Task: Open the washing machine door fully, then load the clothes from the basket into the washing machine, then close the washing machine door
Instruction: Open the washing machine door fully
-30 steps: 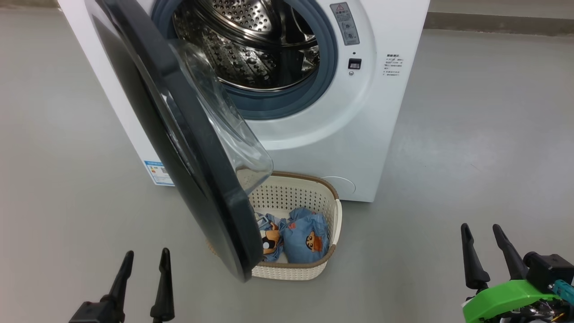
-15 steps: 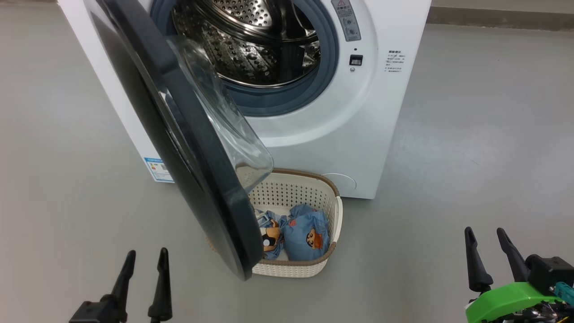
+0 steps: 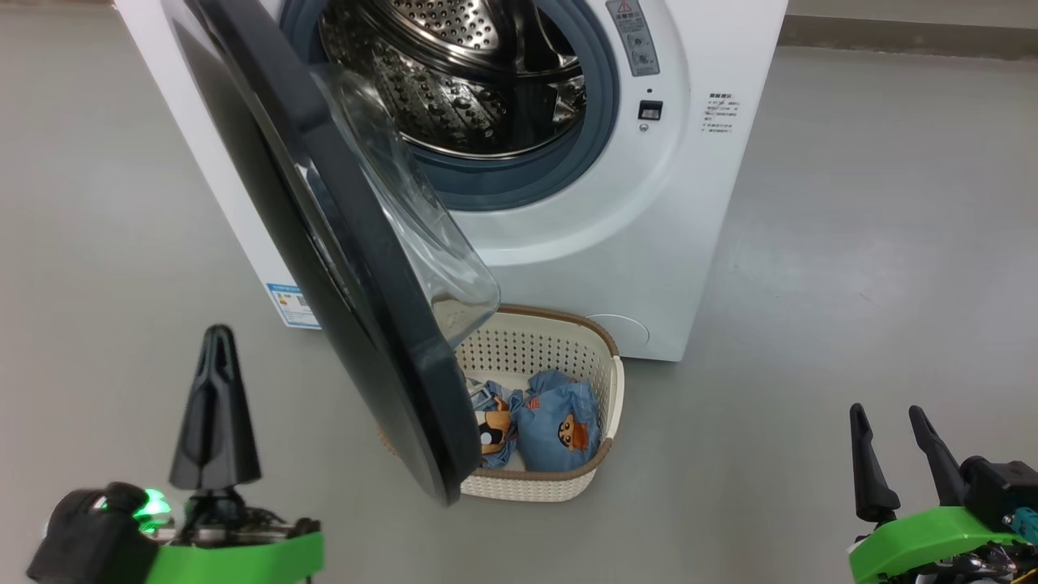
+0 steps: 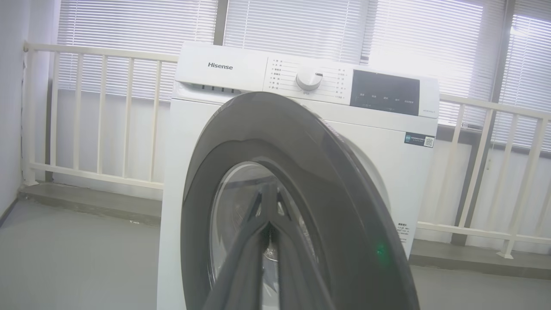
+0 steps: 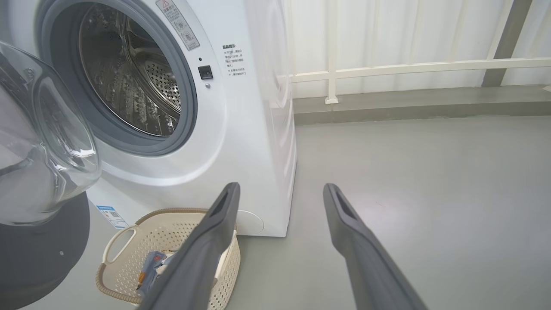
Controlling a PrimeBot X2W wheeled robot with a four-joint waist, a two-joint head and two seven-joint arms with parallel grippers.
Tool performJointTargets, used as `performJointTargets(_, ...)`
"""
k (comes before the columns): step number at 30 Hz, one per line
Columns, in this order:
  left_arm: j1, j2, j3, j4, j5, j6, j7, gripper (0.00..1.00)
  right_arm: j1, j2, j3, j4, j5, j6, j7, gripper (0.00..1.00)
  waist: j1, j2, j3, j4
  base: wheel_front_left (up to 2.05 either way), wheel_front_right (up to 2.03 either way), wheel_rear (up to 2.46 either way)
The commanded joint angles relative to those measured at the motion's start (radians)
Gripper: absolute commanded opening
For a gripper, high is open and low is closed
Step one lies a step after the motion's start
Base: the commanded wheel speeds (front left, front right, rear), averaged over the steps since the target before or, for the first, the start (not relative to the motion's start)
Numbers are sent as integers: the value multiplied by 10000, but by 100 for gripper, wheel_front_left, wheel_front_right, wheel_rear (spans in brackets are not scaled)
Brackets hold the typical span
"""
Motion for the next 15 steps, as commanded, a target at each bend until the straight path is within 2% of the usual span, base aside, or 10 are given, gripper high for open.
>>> performJointTargets(1, -432, 83, 76, -555, -49, 83, -59, 0, 23, -69, 237, -283, -71, 73, -124, 100, 0, 0, 29, 20, 0, 0, 0)
performJointTargets(8, -556, 83, -2025, -1507, -201, 108, -59, 0, -20, -75, 241, -375, -71, 73, -124, 100, 0, 0, 119, 38, 0, 0, 0)
performJointTargets(15, -835, 83, -3761, -601, -686, 81, -59, 0, -113, -78, 256, -431, -52, 73, -124, 100, 0, 0, 245, -27, 0, 0, 0)
